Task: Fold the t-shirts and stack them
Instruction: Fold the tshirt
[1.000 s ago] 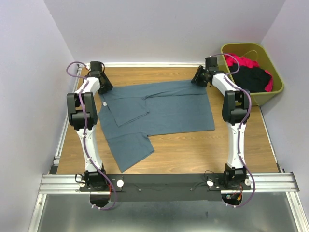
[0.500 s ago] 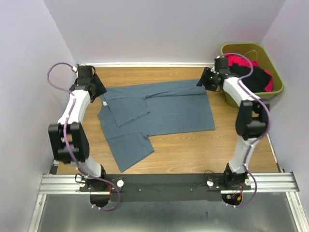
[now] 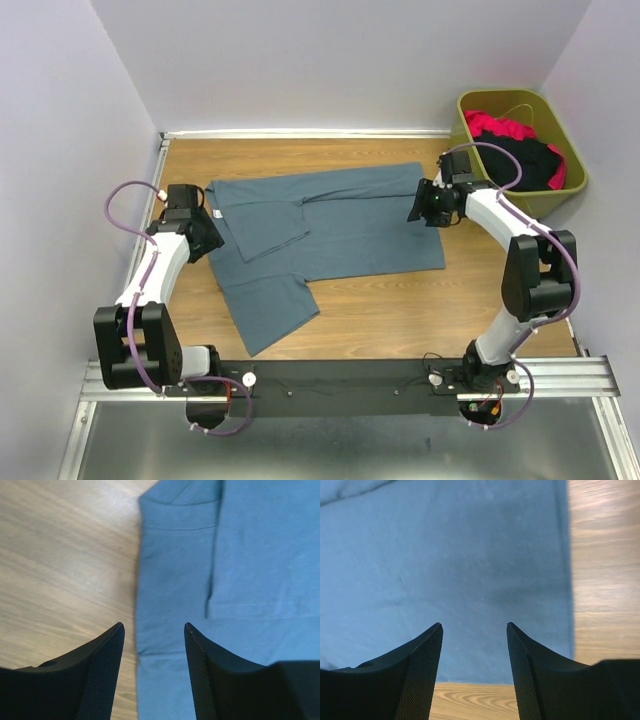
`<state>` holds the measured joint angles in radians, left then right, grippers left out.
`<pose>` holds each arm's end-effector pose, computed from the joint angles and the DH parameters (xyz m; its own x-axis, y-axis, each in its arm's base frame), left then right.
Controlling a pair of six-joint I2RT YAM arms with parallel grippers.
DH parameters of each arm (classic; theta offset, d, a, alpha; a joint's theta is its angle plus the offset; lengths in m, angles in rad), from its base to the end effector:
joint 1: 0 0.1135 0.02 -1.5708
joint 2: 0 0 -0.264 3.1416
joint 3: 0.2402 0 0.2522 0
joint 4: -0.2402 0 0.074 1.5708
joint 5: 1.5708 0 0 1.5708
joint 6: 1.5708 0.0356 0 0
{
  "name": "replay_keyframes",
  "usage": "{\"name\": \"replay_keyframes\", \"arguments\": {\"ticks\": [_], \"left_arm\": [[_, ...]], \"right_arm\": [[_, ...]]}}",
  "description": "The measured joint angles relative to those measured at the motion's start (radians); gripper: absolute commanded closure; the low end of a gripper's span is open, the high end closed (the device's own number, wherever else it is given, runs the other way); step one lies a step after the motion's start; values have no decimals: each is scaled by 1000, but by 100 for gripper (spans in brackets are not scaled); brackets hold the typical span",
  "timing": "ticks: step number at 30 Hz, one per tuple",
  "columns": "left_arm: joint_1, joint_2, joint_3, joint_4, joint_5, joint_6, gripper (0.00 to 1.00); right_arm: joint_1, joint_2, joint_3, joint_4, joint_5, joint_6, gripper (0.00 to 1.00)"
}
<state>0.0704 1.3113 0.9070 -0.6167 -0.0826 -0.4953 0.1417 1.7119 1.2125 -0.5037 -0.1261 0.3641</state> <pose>0.2574 0.0211 0.2341 -0.6946 -0.5238 -0.4932 -0.5037 0.8435 -0.1865 0.3554 0.0552 0.2181 -0.8537 0.2351 -0.4647 0.1038 0.9512 0.2906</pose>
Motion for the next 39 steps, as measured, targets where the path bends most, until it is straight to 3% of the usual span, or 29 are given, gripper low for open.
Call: {"name": "replay_keyframes", "arguments": {"ticks": [6,16,25,39], "left_arm": [[-75,82,74,48,19,-19,43],[-196,412,400,126,20,-17,44],[-224,679,562,155,23,13,44],[-230,877,772,148,32,40,44]], "right_arm": [[54,57,33,-1,2,-3,40],[95,200,148,-8,25,-3,40],[95,326,265,-10,74,-3,40],[97,427,386,-9,181,-27,40]]}}
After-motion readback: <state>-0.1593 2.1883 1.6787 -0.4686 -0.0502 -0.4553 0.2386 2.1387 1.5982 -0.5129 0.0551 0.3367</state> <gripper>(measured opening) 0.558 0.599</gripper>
